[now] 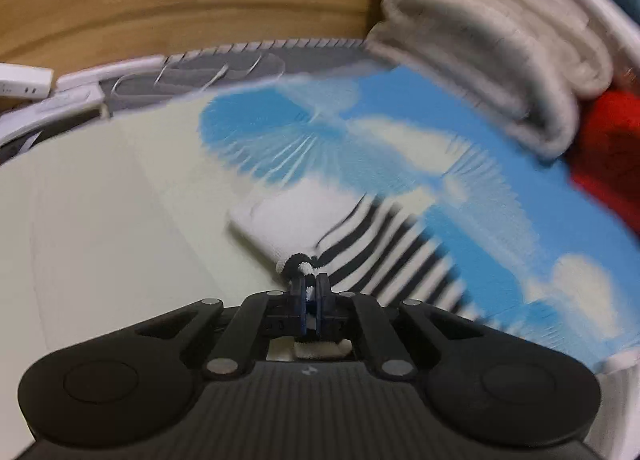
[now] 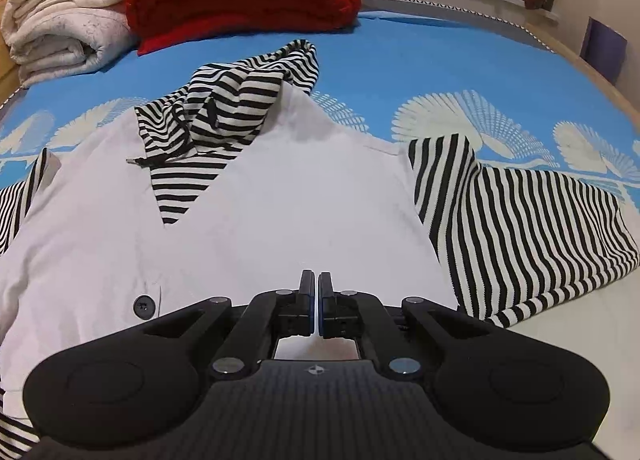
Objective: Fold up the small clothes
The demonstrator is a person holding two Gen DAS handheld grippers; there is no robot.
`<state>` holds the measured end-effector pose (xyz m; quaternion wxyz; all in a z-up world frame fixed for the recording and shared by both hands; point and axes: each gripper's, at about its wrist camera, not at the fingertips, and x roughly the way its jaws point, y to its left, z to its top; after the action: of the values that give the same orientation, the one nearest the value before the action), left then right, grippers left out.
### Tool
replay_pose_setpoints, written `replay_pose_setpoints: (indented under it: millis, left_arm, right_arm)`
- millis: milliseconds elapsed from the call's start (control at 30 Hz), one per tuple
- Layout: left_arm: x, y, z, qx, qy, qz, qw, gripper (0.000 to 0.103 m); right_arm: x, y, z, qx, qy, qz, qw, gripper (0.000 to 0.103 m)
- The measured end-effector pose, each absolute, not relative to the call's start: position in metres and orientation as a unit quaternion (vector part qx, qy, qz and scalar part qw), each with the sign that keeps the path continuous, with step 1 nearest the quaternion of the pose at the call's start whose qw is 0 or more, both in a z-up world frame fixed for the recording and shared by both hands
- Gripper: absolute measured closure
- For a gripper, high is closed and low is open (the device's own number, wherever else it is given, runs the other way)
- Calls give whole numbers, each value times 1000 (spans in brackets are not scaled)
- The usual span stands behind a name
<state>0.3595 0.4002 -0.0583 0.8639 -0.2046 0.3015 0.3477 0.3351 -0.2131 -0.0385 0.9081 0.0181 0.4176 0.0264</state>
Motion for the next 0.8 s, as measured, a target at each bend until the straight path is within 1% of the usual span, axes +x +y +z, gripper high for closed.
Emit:
replay_pose_setpoints:
  millis: [167,267,333,400,467,500,533,567,633,667,800]
  left_arm:
    - [350,323,25,-183,257,259,913,99]
    - [333,238,73,-162,253,162,940,100]
    - [318,177,94,-144,248,94,953,99]
    - [310,117,96,-144,268,-8,953,99]
    - [306,67,85,-130,300,-127,936,88]
    - [302,49,77,-118,304,-155,933,81]
    - [301,37,69,-108,311,-146,933,74]
    - [305,32,64,-110,329,-125,929,74]
    - [315,41,55,-154,348,-104,919,74]
    - [320,48,52,-157,351,-83,919,74]
    - [337,80,41,-115,375,29,919,74]
  right_arm:
    - [336,-220,-33,66,420,22,905,103]
    - [334,-218,-28,94,415,27,905,103]
    - [333,-218,-24,106,410,23,906,103]
    - [332,-223,-22,129,407,16,904,103]
    - [331,-231,-23,156,407,11,900,101]
    - [330,-234,-25,164,409,10,897,101]
    - [330,-239,-28,178,415,11,892,101]
    - [330,-243,-32,189,420,13,888,101]
    - [329,-250,-40,210,432,12,877,101]
    - [329,-253,-45,220,438,12,872,99]
    - [333,-257,-57,238,449,13,861,95]
